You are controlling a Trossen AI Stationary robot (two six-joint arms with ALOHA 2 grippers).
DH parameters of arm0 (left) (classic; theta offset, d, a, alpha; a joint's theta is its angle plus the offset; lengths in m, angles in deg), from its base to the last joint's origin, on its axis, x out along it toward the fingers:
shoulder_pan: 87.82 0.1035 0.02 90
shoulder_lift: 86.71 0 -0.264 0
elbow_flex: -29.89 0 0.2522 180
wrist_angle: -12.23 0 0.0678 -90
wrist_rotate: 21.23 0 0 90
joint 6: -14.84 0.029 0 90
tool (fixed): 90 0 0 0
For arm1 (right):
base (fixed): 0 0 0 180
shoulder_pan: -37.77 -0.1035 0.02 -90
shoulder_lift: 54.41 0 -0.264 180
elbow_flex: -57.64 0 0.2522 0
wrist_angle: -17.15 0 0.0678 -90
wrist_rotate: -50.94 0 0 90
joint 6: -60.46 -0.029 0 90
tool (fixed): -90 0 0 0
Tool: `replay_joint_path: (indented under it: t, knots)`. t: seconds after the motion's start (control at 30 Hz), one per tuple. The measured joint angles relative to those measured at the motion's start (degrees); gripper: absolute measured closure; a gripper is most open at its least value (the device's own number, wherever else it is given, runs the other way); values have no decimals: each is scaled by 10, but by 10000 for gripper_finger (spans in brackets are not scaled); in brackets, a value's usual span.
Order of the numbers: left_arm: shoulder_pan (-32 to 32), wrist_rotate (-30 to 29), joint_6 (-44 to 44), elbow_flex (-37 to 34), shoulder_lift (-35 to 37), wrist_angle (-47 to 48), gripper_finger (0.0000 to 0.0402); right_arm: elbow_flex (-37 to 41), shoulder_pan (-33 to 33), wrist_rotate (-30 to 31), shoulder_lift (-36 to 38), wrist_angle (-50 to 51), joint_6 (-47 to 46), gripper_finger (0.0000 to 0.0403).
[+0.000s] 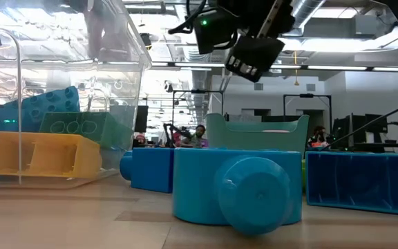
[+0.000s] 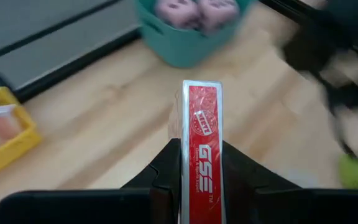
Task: Pick & Place Toys
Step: Put the red playing card into the yellow bin
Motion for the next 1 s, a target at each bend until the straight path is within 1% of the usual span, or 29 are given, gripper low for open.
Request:
replay_joint_path:
  t: [0.17,0.27,0.37,0.47,0.63,0.77,0.83,0.9,1.0]
  knots:
    - [92,-24,-11,0,0,0,339,32,-27,-15,0,-49,-58,53]
    - [148,-51,-42,0,2,3,339,50,-36,-14,0,-72,-88,53]
    - [209,-79,-78,0,10,17,339,60,-40,-16,0,-74,-92,53]
    - [272,-85,-101,0,21,47,339,68,-40,-30,0,-74,-93,53]
    - [378,-82,-103,0,31,69,339,70,-40,-45,0,-74,-88,53]
    - [450,-73,-131,-4,32,67,339,70,-40,-49,0,-73,-84,53]
    - [478,-65,-156,-19,32,65,339,70,-40,-49,0,-73,-82,53]
    - [503,-41,-195,-42,32,59,339,70,-39,-52,0,-73,-78,53]
    - [523,-18,-256,-87,32,30,339,70,-39,-55,0,-75,-75,53]
